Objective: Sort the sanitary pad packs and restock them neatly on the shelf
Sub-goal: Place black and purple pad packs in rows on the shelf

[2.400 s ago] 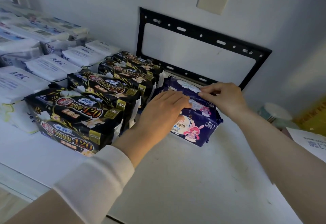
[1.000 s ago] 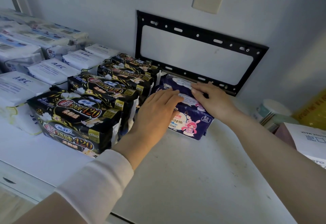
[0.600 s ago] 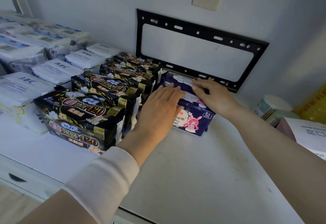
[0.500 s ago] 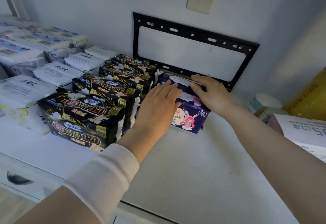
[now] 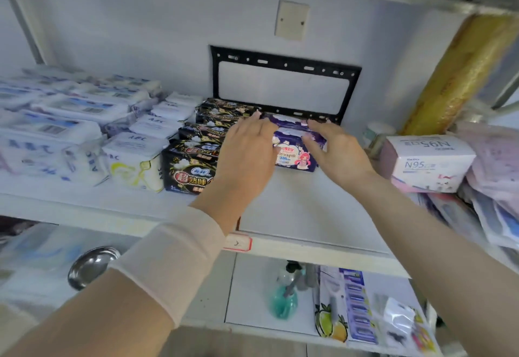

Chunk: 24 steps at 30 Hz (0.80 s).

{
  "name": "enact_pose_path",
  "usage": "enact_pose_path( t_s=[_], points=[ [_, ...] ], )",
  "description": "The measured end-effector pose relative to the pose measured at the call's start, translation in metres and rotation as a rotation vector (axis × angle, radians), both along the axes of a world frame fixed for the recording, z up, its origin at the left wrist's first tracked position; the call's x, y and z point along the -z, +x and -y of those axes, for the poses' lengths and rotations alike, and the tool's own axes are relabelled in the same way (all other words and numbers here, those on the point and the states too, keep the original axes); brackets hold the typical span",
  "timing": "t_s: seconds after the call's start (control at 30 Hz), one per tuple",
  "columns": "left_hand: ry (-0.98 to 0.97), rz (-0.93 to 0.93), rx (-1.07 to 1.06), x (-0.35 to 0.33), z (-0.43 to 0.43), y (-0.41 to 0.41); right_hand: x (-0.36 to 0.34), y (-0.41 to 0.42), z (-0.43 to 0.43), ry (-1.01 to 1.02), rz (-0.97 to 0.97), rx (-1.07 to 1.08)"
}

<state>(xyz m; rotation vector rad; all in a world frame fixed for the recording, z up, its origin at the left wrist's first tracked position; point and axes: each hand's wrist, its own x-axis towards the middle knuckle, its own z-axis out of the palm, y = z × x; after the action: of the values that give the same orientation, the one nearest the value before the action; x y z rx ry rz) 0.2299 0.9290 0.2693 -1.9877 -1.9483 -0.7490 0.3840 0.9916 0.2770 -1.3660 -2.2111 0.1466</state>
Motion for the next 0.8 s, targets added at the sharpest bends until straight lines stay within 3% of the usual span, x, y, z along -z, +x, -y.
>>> enact_pose_path(
  t_s=[0.43,0.8],
  points=[
    [-0.072,-0.049,-0.005,0.026,0.124,-0.026,0.039,-0.012,0.145,0.064,0.074,-0.006],
    [-0.343,0.007,0.022,0.162,0.209,-0.059,0.200,0.000,0.239,-0.119,0.005,-0.039]
  ],
)
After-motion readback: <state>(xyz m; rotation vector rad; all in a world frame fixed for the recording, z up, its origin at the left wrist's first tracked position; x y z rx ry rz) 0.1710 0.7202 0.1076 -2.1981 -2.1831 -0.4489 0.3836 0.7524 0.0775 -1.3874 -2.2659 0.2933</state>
